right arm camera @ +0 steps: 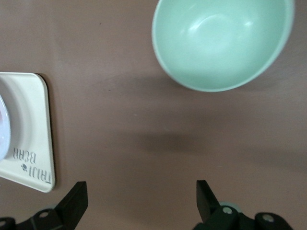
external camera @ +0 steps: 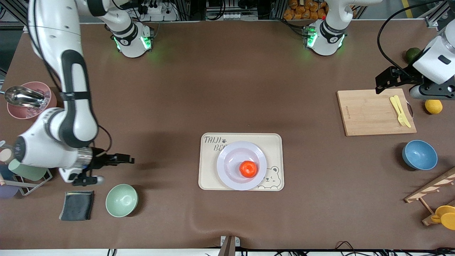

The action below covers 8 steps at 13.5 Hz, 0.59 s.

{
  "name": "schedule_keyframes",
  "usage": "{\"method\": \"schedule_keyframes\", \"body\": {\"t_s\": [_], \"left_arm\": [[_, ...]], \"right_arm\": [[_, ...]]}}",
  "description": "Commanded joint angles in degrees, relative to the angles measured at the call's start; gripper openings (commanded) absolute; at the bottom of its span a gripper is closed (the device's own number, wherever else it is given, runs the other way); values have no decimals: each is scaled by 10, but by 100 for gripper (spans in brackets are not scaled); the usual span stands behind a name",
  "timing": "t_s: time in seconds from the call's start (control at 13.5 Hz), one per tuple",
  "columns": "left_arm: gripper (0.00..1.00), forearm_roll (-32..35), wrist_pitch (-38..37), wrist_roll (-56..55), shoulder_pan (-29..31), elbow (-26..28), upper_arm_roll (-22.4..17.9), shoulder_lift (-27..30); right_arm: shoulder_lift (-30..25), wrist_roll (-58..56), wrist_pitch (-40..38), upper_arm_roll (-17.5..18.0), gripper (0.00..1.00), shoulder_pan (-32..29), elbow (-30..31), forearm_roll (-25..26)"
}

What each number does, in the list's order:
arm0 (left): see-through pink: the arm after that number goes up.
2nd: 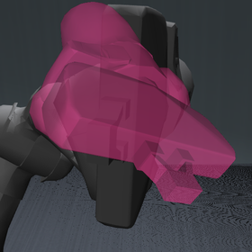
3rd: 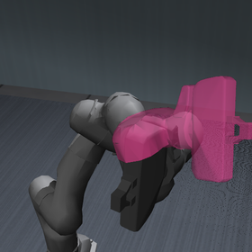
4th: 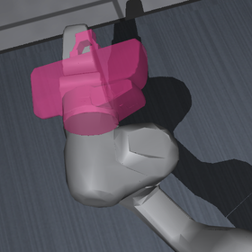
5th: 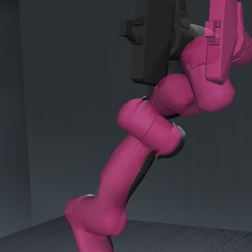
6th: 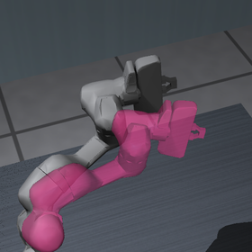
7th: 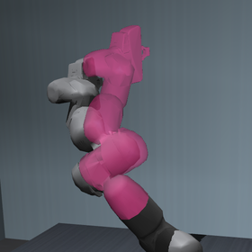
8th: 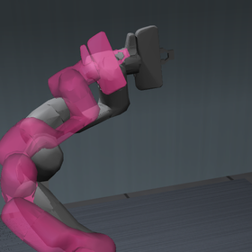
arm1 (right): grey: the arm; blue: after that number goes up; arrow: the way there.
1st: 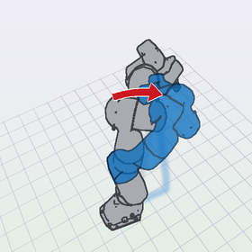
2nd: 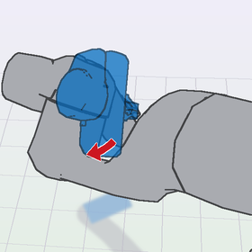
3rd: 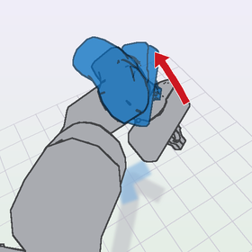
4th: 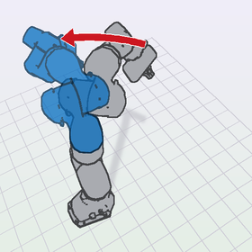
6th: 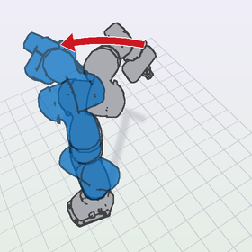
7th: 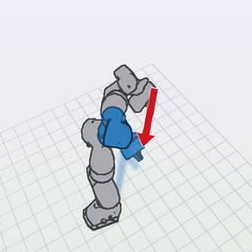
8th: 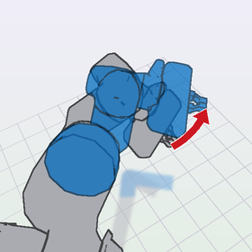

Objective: Place orange and plate with both arms

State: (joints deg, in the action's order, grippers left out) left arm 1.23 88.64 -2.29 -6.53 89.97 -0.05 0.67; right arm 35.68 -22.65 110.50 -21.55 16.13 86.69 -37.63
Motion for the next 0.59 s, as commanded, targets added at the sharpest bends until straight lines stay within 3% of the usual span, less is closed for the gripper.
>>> {"method": "schedule_keyframes", "body": {"t_s": [0.0,0.3,0.52], "left_arm": [[100,-12,-5,2,4,-9,1,-4],[100,-12,-5,-1,3,-9,1,-4],[100,-12,-5,1,3,-9,1,-4]], "right_arm": [[-39,-32,-23,58,100,-78,4,71],[-103,-27,-77,78,100,-116,0,175],[-173,51,-154,179,100,-189,-9,288]]}}
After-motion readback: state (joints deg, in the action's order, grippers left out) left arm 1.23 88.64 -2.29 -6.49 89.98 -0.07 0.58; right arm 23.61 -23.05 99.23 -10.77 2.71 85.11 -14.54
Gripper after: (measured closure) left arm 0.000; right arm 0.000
